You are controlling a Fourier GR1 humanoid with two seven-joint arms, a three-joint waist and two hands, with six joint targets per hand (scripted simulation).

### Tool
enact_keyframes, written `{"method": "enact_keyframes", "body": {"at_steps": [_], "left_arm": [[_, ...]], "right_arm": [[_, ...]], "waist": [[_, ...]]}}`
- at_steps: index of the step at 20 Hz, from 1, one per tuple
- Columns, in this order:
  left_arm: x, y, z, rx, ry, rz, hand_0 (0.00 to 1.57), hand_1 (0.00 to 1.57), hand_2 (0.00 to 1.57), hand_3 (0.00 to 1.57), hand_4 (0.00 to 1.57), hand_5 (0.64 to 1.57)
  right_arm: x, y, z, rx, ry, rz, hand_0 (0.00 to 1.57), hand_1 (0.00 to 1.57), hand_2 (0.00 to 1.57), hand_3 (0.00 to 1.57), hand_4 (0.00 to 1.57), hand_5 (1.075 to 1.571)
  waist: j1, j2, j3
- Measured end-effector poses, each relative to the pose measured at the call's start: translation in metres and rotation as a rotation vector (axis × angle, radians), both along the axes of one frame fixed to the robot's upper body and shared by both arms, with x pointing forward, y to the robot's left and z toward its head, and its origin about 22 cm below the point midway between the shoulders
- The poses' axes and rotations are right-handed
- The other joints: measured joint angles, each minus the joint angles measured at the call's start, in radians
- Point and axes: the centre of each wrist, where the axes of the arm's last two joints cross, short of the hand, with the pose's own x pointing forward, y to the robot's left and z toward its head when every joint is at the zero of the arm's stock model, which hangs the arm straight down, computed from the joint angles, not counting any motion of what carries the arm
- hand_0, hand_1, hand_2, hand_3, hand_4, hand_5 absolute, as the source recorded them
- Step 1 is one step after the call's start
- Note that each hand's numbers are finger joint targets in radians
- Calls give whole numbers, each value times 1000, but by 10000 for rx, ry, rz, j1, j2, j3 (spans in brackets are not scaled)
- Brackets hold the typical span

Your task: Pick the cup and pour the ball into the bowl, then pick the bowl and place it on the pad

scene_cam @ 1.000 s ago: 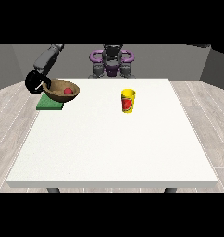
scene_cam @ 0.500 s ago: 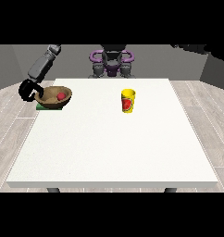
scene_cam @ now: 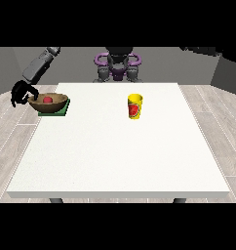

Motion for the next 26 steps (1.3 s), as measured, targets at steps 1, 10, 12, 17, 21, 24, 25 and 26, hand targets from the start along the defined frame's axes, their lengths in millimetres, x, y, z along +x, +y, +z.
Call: {"method": "enact_keyframes", "body": {"at_steps": [1,10,12,17,21,24,25,26], "left_arm": [[1,-1,0,-12,112,-19,0,0,0,0,696,1556],[1,3,-6,-214,896,-119,0,0,0,0,670,1554],[2,9,-14,-285,1252,51,0,0,0,0,654,1544],[0,16,-11,-265,1305,160,0,0,0,0,645,1540],[0,19,-12,-290,1403,124,0,0,0,0,761,1544],[8,-2,-13,-479,1560,-477,0,0,0,0,983,1570],[12,-10,-15,-564,1762,-683,0,0,0,0,983,1570],[14,-15,-21,-646,1985,-863,0,0,0,0,983,1570]], "right_arm": [[2,5,-5,-68,165,36,1571,1571,1571,460,982,1567],[8,29,-44,-25,1590,476,1571,1571,1571,1374,970,1562],[9,30,-43,-54,2023,552,1571,1571,1571,1401,952,1545],[7,18,-31,912,2319,-37,669,669,301,523,0,1535],[4,12,-25,809,2587,-365,0,0,0,0,0,1485],[-1,4,-22,854,3008,-712,0,0,0,0,0,1477],[-2,1,-17,830,3174,-780,0,0,0,0,0,1416],[-2,-3,-11,829,3194,-795,0,0,0,0,442,1255]], "waist": [[-3,-113,-6],[-15,-1006,-14],[-133,-1341,-14],[-160,-1433,-14],[-149,-1578,-15],[-55,-2044,-1],[-29,-2330,4],[-3,-2627,3]]}}
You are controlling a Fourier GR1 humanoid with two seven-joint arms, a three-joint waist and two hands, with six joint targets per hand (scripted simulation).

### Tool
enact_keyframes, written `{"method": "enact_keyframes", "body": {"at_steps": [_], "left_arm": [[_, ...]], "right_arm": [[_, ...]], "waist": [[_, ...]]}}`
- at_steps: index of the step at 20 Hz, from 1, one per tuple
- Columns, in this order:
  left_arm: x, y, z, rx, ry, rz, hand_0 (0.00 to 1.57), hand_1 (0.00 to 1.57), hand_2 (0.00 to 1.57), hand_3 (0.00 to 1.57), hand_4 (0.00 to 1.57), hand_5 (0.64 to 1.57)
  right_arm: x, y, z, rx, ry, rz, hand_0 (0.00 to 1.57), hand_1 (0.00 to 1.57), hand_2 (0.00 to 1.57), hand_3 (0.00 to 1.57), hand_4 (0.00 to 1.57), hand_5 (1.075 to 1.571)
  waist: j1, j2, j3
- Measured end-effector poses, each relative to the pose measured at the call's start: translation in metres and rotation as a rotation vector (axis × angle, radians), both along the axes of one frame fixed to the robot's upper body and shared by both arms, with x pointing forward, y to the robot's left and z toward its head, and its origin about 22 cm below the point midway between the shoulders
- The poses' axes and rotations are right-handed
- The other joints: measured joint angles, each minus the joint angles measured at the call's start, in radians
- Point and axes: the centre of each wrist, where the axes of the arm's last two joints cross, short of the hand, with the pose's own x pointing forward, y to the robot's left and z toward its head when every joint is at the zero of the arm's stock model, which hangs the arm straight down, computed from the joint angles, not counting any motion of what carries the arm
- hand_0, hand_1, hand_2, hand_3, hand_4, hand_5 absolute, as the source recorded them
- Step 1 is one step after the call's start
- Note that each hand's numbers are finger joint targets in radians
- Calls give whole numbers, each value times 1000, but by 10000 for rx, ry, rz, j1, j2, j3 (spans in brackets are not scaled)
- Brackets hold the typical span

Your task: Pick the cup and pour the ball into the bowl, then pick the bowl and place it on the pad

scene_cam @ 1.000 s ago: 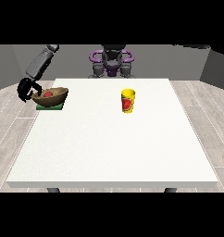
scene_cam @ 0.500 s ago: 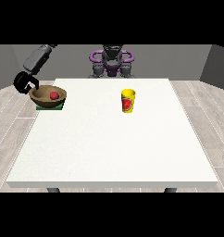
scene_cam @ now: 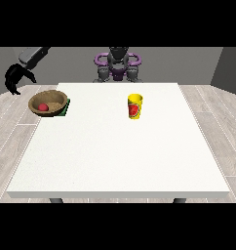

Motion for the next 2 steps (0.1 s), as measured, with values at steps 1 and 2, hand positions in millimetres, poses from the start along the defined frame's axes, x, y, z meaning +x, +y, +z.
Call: {"method": "enact_keyframes", "body": {"at_steps": [1,2], "left_arm": [[3,-4,-6,-76,325,-75,0,0,0,0,983,1570],[5,-7,-15,-160,739,-48,0,0,0,0,983,1570]], "right_arm": [[3,0,7,-18,-16,168,0,0,0,0,659,1233],[7,4,9,-30,-37,441,0,0,0,0,701,1219]], "waist": [[-39,-365,-4],[-149,-809,-13]]}}
